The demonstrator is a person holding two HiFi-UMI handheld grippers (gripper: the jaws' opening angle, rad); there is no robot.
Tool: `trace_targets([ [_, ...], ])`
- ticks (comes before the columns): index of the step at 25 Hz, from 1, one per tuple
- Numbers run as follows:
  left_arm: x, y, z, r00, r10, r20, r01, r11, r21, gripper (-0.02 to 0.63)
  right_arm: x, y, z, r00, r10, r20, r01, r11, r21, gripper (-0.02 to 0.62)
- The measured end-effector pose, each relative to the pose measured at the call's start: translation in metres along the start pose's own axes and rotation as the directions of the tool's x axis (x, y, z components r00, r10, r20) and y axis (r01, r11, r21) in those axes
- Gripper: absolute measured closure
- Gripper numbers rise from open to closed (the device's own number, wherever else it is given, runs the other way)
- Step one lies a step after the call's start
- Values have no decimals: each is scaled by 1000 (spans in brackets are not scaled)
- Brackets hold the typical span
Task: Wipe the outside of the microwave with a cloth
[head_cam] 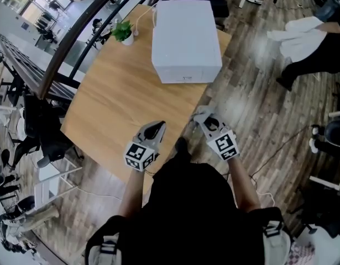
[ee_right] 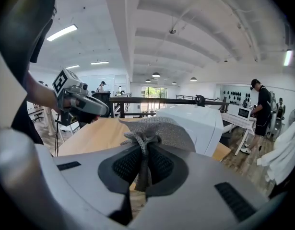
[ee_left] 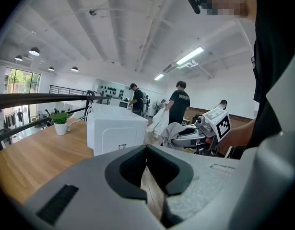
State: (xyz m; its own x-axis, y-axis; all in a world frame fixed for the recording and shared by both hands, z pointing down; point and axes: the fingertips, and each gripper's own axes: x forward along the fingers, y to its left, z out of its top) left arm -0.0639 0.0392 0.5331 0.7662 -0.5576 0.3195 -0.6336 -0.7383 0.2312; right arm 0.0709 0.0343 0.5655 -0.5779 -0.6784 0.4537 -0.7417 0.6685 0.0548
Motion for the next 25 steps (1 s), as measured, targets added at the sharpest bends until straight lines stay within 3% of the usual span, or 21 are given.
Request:
trace_targets([
  [13, 7, 36, 9, 999, -41, 12, 41, 999, -15, 606, 54, -3, 35, 1000, 2, 8, -2, 998, -55, 578],
  [17, 1, 42, 7, 1000, -26, 15, 26, 1000, -12, 606, 69, 1, 44, 1000, 10, 26, -8, 998, -60, 578],
  [25, -6, 44, 5, 998, 54, 40, -54, 998, -19, 606, 103, 1, 69, 993, 101, 69, -87, 980, -181, 578],
])
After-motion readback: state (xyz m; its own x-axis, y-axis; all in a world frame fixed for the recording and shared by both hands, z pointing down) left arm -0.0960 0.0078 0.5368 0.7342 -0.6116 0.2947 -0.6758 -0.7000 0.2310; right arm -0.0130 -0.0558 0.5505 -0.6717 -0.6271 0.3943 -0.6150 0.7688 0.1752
